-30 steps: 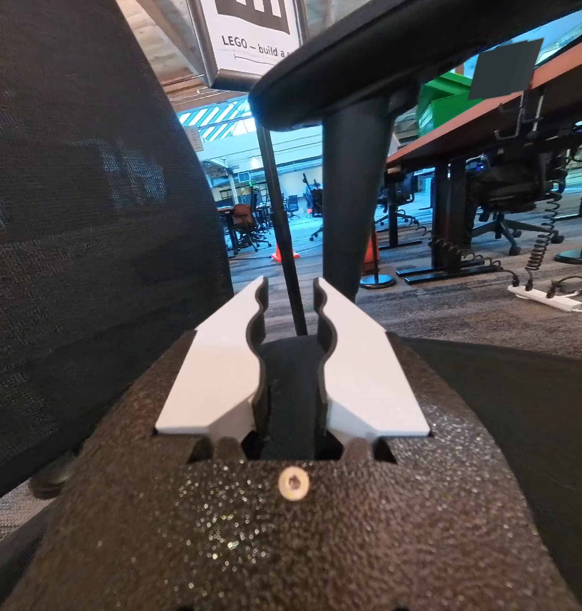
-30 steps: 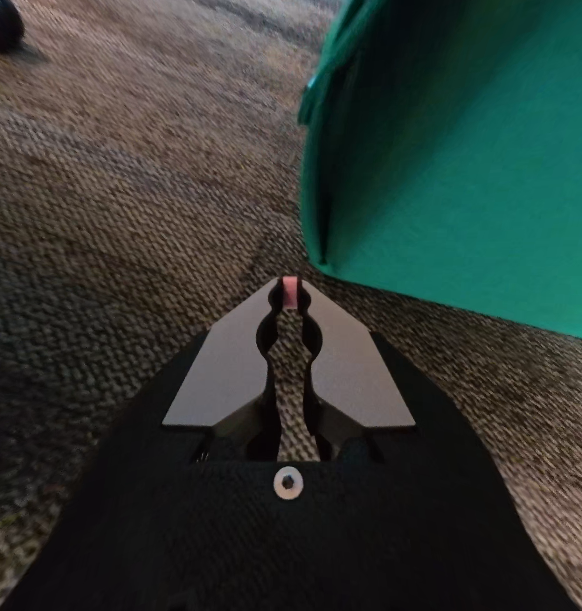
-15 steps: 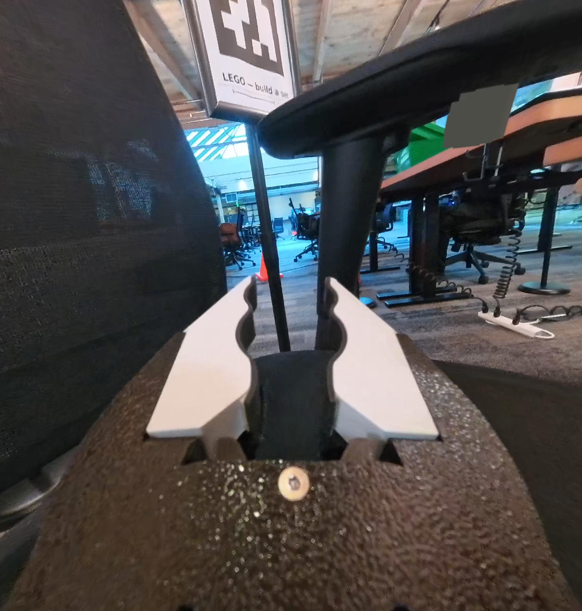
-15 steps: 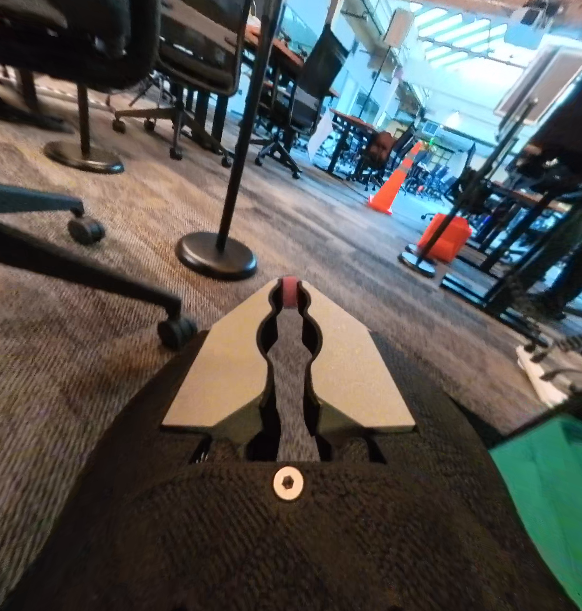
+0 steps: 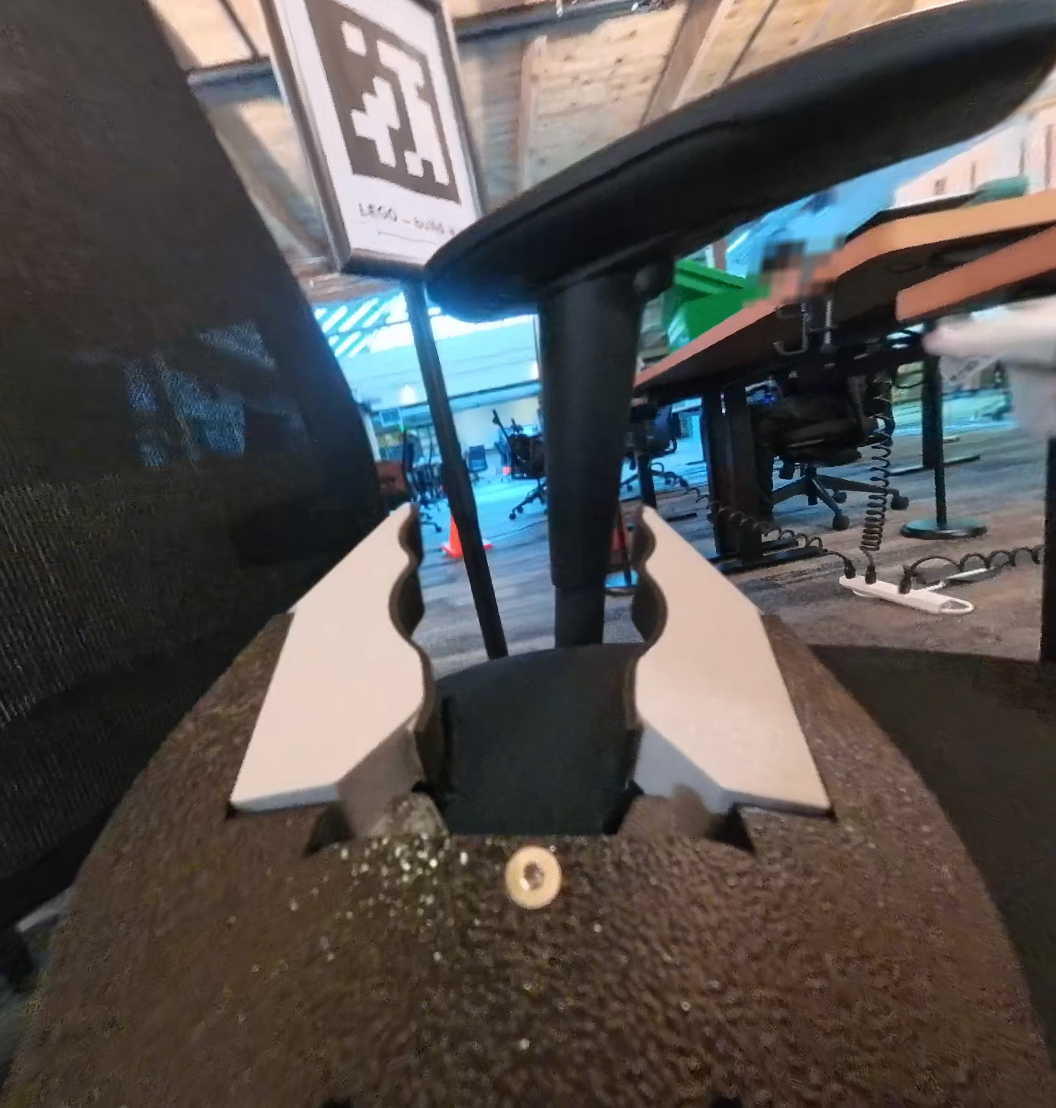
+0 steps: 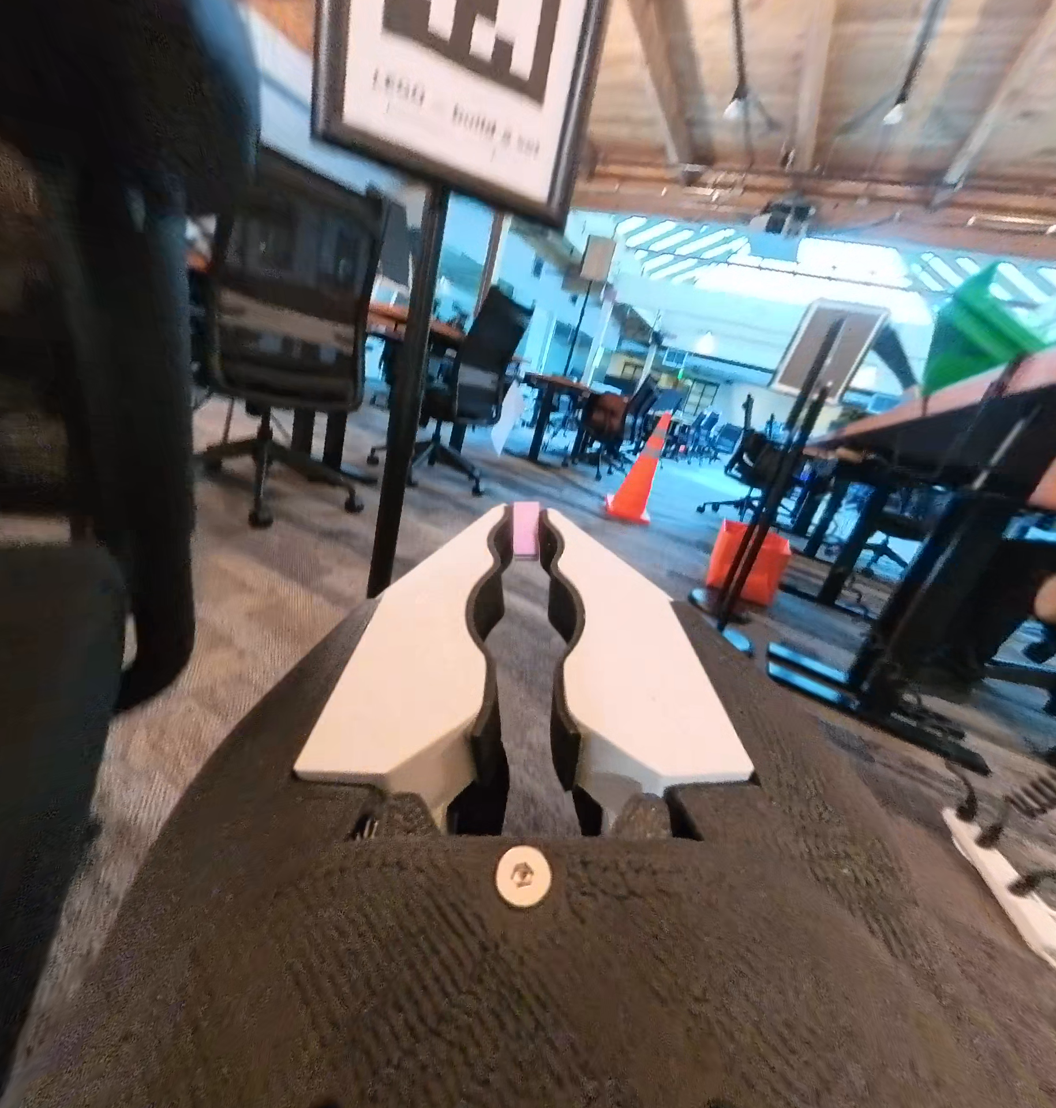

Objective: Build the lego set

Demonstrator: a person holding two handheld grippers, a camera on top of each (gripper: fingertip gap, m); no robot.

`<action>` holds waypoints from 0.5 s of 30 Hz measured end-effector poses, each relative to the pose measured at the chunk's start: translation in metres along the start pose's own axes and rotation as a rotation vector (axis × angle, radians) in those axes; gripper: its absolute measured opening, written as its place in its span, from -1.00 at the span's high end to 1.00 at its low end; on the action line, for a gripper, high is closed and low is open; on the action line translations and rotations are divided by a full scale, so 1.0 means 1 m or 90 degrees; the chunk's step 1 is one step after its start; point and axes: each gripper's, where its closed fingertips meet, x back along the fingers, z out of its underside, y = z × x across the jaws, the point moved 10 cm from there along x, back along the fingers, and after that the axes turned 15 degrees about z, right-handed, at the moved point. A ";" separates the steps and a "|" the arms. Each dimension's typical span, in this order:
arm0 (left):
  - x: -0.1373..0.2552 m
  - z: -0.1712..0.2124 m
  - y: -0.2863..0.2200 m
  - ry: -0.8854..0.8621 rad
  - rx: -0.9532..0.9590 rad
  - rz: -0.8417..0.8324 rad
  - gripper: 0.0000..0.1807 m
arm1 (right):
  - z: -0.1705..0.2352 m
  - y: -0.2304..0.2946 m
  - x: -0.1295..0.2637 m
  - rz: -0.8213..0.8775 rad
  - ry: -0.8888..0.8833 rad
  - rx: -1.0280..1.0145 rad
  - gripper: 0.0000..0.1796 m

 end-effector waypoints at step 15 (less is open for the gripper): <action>-0.036 0.027 -0.007 0.300 -0.043 0.001 0.02 | -0.194 -0.023 0.041 -0.032 0.145 -0.150 0.93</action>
